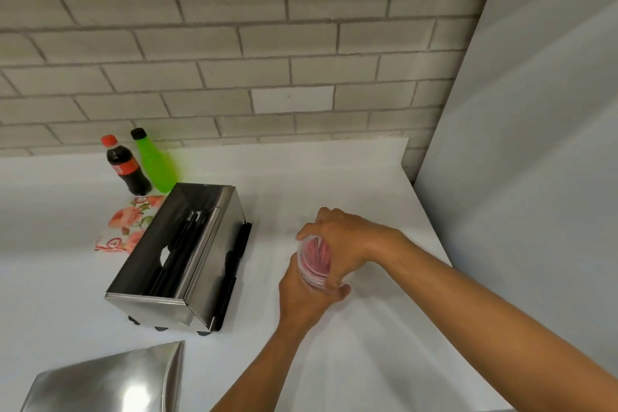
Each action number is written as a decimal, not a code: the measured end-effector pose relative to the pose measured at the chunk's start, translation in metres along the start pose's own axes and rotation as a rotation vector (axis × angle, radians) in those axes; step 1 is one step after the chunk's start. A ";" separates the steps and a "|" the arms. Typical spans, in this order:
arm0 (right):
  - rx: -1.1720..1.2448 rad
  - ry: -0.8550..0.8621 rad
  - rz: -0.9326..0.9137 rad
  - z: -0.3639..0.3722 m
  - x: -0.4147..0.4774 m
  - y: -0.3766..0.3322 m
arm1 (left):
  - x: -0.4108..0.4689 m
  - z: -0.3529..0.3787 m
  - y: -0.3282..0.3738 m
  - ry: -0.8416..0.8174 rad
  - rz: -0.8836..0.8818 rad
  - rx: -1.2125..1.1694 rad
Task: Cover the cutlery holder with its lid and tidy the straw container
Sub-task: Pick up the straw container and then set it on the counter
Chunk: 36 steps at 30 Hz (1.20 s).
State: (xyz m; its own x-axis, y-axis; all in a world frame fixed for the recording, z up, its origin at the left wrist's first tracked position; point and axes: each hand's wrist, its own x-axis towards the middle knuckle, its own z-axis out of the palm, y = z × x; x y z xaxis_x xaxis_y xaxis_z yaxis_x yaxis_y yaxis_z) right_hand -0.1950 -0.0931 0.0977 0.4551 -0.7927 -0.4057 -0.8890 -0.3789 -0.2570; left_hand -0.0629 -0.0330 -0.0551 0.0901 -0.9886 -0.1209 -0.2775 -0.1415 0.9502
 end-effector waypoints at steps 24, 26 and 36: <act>-0.134 -0.009 0.238 0.005 -0.002 -0.021 | 0.007 -0.005 -0.006 -0.029 0.039 0.037; -0.110 -0.079 0.177 -0.001 -0.005 -0.019 | 0.007 -0.005 -0.007 -0.017 0.049 0.067; -0.123 0.049 0.302 0.011 -0.003 -0.023 | 0.008 -0.007 -0.009 -0.039 0.037 0.047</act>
State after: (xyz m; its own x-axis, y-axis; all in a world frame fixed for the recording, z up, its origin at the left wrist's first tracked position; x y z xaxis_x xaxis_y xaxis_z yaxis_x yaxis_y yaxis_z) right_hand -0.1754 -0.0764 0.0955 0.1696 -0.8987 -0.4044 -0.9842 -0.1756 -0.0225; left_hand -0.0533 -0.0392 -0.0627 0.0418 -0.9943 -0.0982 -0.3244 -0.1065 0.9399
